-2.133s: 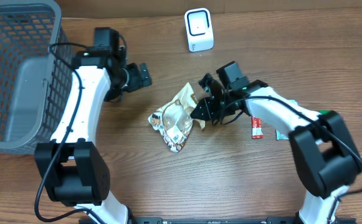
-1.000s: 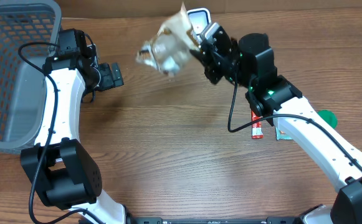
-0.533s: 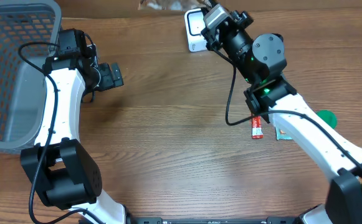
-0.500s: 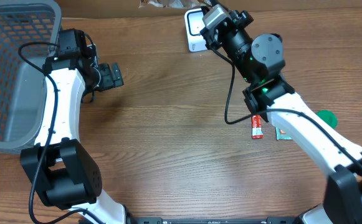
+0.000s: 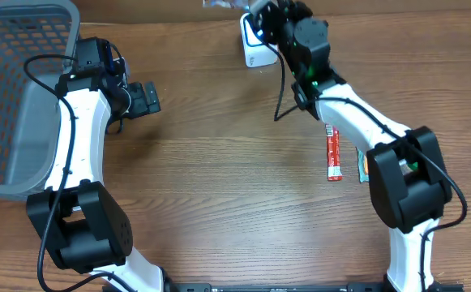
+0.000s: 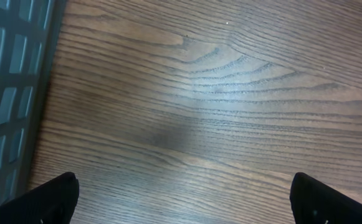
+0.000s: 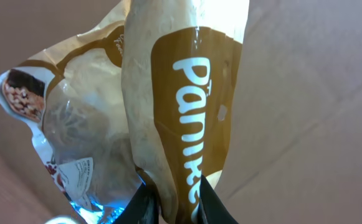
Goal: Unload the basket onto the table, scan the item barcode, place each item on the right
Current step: 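Hold the PanTree bag in front of the white scanner, right gripper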
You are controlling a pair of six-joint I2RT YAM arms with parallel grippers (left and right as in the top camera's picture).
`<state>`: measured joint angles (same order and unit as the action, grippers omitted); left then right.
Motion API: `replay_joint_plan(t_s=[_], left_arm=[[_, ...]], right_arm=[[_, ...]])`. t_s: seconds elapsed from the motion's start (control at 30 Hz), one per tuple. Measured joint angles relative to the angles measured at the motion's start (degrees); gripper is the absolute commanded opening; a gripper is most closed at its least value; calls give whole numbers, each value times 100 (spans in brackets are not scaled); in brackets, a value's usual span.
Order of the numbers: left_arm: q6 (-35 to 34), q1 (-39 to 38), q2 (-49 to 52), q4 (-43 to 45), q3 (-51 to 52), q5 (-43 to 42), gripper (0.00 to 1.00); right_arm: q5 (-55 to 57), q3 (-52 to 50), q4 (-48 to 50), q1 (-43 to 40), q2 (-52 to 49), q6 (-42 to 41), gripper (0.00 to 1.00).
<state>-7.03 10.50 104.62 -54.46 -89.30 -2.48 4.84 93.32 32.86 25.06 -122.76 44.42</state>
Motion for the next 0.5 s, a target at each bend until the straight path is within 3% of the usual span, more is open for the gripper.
replay_joint_plan(t_s=[0.17, 0.5], left_arm=[[0, 0, 0, 0, 0, 0, 100], [0, 0, -2, 0, 0, 0, 100]], right_arm=[[63, 739, -216, 0, -264, 254, 4], [254, 839, 238, 4, -1217, 920, 4]])
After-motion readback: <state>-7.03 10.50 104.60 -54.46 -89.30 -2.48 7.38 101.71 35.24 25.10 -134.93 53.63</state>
